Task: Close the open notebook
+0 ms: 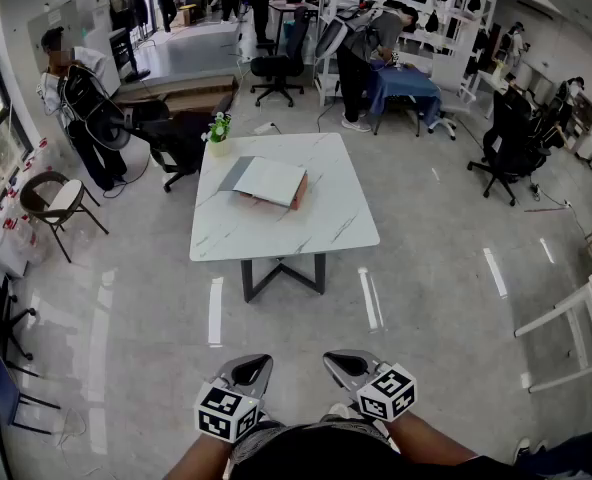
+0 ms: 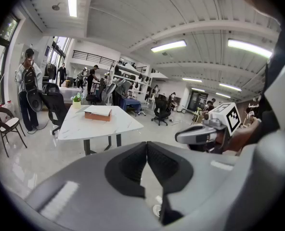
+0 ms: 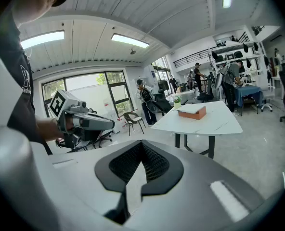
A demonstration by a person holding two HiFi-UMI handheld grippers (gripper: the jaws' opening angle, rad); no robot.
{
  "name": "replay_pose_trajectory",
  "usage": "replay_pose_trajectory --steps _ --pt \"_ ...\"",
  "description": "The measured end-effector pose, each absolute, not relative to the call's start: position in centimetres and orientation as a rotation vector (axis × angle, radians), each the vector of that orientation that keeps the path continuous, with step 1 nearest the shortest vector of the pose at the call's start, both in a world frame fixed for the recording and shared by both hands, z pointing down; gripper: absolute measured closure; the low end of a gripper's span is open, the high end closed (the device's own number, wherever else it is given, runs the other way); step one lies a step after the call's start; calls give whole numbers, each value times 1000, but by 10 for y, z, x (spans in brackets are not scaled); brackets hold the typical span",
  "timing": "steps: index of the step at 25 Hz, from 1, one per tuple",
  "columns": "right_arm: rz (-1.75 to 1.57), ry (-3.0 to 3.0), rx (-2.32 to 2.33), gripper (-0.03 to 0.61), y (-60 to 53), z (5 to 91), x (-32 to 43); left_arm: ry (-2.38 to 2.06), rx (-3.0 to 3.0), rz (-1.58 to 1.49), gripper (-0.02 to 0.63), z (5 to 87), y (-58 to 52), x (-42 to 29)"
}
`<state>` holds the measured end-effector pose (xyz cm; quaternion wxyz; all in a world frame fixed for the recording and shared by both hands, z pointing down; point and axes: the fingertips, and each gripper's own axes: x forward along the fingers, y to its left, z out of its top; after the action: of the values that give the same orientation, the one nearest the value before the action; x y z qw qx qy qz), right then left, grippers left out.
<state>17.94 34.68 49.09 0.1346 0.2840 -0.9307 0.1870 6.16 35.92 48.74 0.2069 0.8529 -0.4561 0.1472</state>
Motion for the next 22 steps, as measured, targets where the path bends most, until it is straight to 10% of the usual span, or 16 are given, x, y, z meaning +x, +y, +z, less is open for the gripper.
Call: replay_pose_trajectory --steps 22 --pt "507 -2703 824 578 343 490 166 -1251 2384 409 555 489 350 57"
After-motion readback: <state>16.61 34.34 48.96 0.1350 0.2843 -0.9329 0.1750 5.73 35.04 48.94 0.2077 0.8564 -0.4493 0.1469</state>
